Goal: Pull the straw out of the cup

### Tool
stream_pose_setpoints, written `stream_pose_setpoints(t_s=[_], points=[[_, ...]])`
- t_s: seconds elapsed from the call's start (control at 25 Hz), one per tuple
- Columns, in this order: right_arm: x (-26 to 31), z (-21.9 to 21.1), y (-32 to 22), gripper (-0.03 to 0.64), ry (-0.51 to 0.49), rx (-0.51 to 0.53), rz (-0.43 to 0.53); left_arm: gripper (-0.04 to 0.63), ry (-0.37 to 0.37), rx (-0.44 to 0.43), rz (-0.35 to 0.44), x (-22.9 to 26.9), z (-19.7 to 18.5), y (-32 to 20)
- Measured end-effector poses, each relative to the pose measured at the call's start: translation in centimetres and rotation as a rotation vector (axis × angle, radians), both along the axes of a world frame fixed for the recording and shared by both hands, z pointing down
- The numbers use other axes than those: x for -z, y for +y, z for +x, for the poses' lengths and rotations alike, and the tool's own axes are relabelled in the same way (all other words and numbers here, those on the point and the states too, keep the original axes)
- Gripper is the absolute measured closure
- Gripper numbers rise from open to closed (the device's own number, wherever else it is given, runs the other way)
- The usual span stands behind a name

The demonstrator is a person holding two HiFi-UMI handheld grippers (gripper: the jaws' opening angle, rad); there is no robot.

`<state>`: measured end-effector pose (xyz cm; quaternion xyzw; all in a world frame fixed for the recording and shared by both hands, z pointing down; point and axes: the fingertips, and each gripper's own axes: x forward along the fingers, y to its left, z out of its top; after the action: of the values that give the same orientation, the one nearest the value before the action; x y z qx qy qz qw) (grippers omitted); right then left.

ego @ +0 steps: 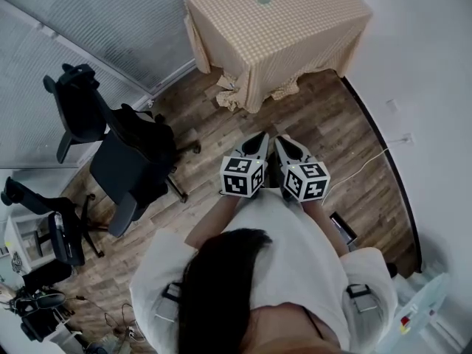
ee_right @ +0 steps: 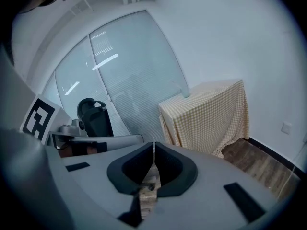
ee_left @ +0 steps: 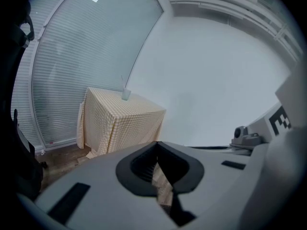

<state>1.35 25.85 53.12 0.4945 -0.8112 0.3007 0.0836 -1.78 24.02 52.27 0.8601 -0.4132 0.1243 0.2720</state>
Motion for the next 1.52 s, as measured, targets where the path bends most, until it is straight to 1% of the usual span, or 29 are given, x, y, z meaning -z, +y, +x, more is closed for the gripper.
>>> stream_pose_setpoints(t_s=[0.2, 0.52, 0.8, 1.08, 1.28, 1.52], points=[[-0.4, -1.2, -0.7, 0.581, 0.009, 0.056, -0.003, 0.586, 0.008, 0.023, -0.030, -0.7, -0.6, -0.6], [-1.0, -1.0, -2.7, 0.581, -0.003, 0.074, -0.014, 0.586, -0.015, 0.040, -0.045, -1.6, -0.5, -2.1], [-1.3, -0.6, -4.7, 0.581, 0.008, 0.092, -0.029, 0.586, -0.010, 0.041, -0.061, -1.9, 0.1, -4.1], [-1.5, 0.3, -8.0, 0.581, 0.028, 0.106, -0.031, 0.586, -0.015, 0.056, -0.063, -2.0, 0.8, -7.4], [-1.3, 1.7, -11.4, 0.581, 0.025, 0.103, -0.023, 0.586, -0.035, 0.057, -0.059, -1.9, 2.1, -10.4], [-1.3, 3.2, -15.2, 0.581, 0.016, 0.133, -0.037, 0.586, -0.059, 0.078, -0.058, -1.6, 3.4, -13.9]])
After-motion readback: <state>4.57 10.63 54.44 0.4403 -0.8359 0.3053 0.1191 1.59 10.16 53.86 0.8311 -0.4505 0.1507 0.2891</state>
